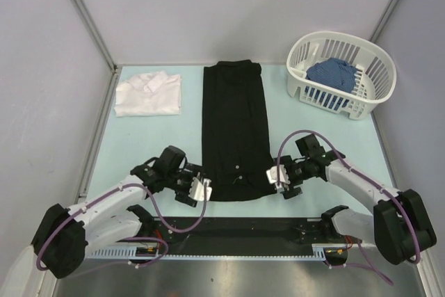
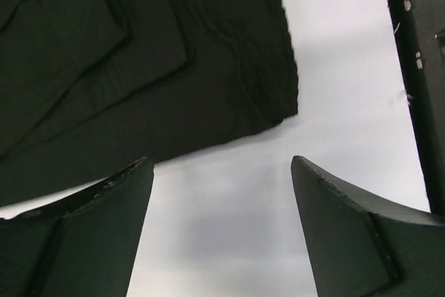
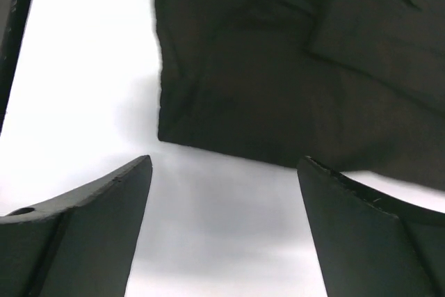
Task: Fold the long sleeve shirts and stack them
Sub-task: Fold the shirt
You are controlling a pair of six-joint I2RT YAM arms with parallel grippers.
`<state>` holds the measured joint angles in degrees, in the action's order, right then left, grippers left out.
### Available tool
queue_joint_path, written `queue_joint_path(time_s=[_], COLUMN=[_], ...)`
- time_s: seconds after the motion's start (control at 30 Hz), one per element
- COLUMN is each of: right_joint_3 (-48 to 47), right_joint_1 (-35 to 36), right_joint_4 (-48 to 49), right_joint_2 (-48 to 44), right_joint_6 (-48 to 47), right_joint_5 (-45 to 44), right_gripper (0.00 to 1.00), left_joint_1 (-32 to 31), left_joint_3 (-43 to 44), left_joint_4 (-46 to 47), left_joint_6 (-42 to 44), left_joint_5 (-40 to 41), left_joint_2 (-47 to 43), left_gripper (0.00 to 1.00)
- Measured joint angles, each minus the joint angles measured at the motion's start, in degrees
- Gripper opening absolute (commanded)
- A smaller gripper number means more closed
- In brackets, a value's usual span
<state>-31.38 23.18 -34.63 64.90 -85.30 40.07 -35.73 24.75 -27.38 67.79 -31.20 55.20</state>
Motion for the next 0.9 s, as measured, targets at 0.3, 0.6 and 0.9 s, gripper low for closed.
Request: queue_joint_path(time_s=[0.3,0.6,0.9], right_joint_3=[7.0,8.3,8.1], right_joint_1=[6.9,10.0,15.8], right_joint_4=[14.8,20.3,11.1], right_joint_2=[2.4,3.4,-10.4], right_joint_6=[-6.1,-6.1,0.9], right_joint_5=[2.8,-1.6,-4.7], right_gripper=[0.5,0.0,0.0], left_joint_1=[-7.0,-9.0,-13.0], left_joint_3=[-2.1,-2.0,0.0], left_joint_4=[10.4,15.5,2.4], left_joint_6=[0.1,-0.3,1.1], left_joint_5=[3.3,3.7,2.7], left_joint_2=[6.1,10.9,3.3], left_gripper=[0.66,0.08,0.0])
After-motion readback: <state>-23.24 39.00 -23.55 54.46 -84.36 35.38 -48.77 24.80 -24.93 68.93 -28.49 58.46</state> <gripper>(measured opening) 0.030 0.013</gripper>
